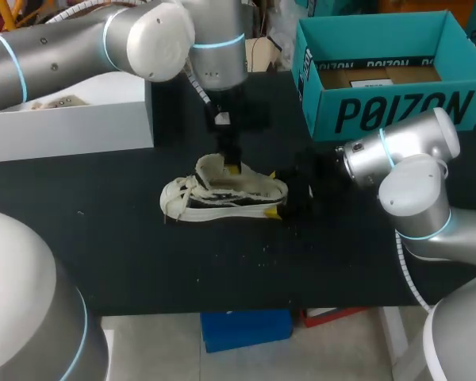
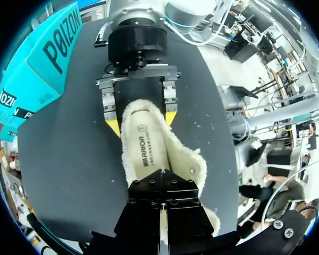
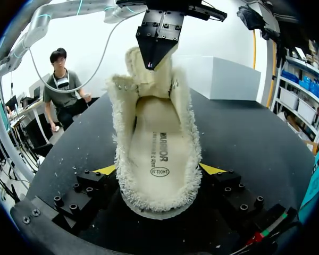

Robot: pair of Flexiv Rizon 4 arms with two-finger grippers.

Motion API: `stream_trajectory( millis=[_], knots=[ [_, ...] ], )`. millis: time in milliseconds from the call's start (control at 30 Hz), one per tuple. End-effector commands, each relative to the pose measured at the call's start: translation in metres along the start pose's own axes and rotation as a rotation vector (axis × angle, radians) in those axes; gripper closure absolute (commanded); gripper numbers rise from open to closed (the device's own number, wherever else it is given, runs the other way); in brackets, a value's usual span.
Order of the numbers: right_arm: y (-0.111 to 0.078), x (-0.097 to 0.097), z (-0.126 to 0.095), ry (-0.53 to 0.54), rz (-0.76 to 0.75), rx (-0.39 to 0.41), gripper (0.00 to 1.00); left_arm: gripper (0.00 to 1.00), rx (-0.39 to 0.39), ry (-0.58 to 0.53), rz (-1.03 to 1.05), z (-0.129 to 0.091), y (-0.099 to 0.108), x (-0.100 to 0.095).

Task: Take the shoe out of the shoebox, open the shoe tongue, remove and reinsert the insole, then place the shoe into the shoebox

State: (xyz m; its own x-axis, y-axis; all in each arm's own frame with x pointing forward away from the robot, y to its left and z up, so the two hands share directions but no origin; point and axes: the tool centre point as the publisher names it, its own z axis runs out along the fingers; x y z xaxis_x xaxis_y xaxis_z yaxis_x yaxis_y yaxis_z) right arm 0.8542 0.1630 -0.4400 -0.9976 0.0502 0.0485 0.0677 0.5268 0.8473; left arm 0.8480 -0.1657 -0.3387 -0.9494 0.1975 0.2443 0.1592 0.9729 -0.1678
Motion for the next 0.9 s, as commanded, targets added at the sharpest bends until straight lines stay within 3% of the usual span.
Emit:
stream_trajectory(
  millis=[33, 267, 900],
  knots=[
    [-0.002, -0.001, 0.002, -0.001, 0.001, 0.002, 1.0, 1.0, 0.004, -0.001, -0.01, 0.013, 0.001, 0.0],
    [-0.002, -0.001, 0.002, -0.001, 0.001, 0.002, 1.0, 1.0, 0.038, 0.042, -0.019, 0.026, 0.002, -0.006],
    [-0.002, -0.001, 0.002, -0.001, 0.001, 0.002, 1.0, 1.0, 0.048, 0.058, -0.108, 0.019, 0.009, -0.002]
  ],
)
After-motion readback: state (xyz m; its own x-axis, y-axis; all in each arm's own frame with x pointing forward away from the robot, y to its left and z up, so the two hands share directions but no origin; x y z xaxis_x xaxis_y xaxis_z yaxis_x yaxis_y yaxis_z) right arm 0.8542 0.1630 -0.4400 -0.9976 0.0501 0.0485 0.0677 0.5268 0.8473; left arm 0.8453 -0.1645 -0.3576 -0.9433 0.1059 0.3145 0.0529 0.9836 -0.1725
